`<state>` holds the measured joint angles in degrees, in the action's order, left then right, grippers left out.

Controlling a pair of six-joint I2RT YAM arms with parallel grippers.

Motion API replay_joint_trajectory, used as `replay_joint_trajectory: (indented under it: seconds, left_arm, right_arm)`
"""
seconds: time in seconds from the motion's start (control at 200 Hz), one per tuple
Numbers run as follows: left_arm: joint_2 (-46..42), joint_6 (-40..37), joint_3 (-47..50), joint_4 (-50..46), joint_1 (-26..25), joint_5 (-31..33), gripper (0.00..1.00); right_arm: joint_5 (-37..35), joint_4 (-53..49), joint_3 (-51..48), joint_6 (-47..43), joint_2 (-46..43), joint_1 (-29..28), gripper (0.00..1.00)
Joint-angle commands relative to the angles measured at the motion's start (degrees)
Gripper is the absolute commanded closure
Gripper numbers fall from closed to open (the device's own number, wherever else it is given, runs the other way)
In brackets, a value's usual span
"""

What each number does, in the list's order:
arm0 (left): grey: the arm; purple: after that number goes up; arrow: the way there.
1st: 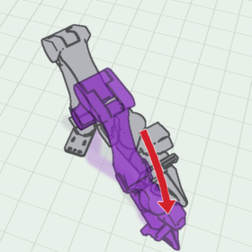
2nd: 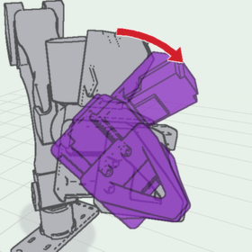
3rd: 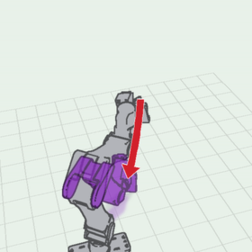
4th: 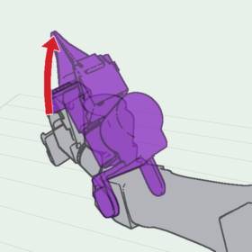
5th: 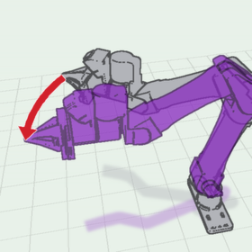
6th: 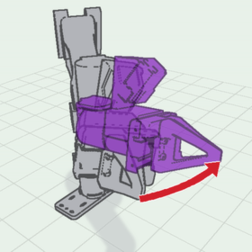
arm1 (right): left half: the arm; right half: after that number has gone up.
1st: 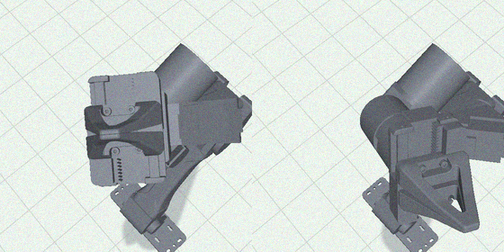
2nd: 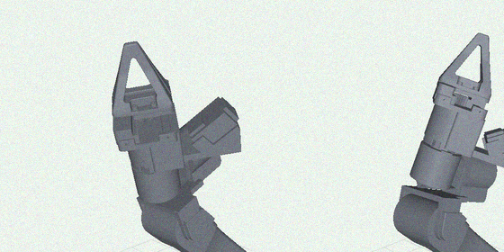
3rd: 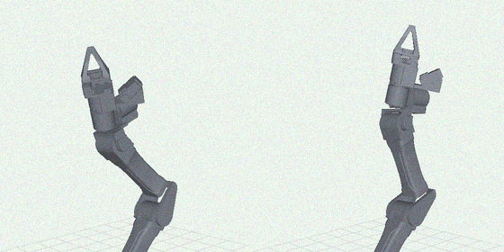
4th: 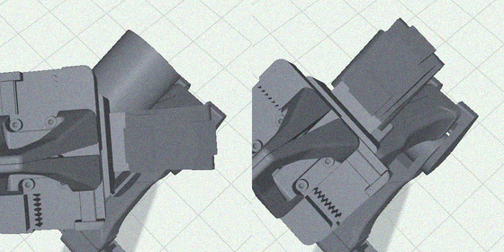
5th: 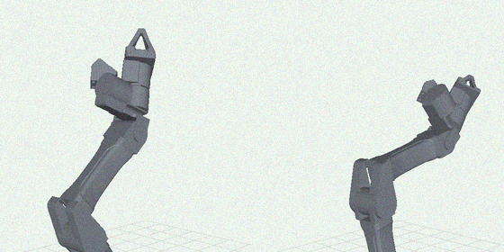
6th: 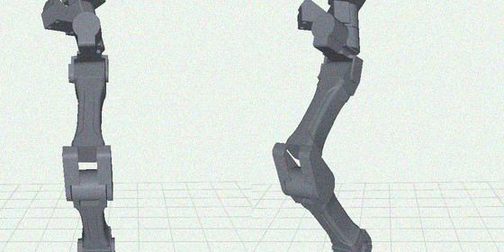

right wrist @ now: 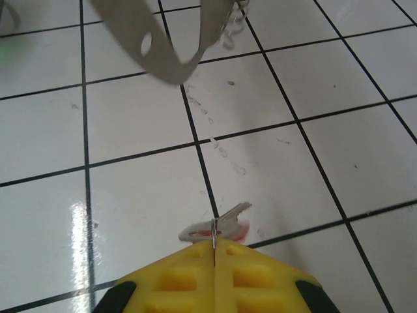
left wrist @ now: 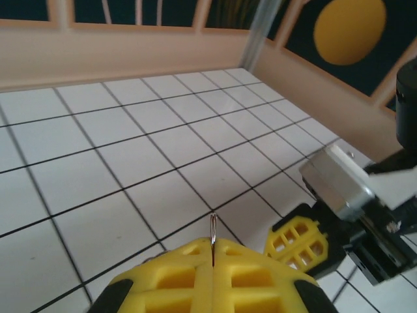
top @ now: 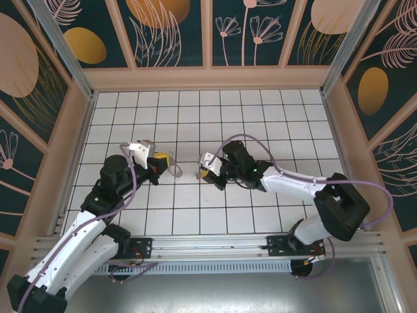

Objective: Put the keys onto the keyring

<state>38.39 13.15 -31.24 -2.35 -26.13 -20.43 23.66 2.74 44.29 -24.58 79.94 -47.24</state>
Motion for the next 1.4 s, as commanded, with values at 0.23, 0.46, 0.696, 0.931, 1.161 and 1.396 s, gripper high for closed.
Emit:
replay_joint_trajectory:
  seconds: [0.23,0.46,0.696,0.931,1.161,1.396]
  left_arm:
    - [3.64,-11.47,-11.56,-6.16,0.13,-19.73,1.0]
    - [4.32,-19.02,-11.87,-6.83,0.0,-24.31,1.0]
    - [4.42,-19.08,-9.91,-3.8,-0.24,-27.43,1.0]
    - [3.65,-18.4,-8.51,-3.45,-0.76,-29.29,1.0]
    - [3.86,-18.06,-7.89,-2.96,-1.44,-29.88,1.0]
    - [4.61,-18.15,-7.69,-2.84,-2.23,-29.76,1.0]
  right_arm:
    - [-1.67,-10.08,1.89,6.69,-15.95,0.14,1.0]
    - [-1.73,-10.53,1.46,5.65,-22.26,-1.05,1.0]
    - [-1.02,-9.37,4.93,6.12,-20.24,-2.63,1.0]
    - [2.2,-5.97,6.93,4.16,-17.25,-5.48,1.0]
    - [5.95,-3.8,7.17,3.45,-16.02,-6.5,1.0]
    - [7.72,-1.5,7.3,4.04,-15.54,-6.95,1.0]
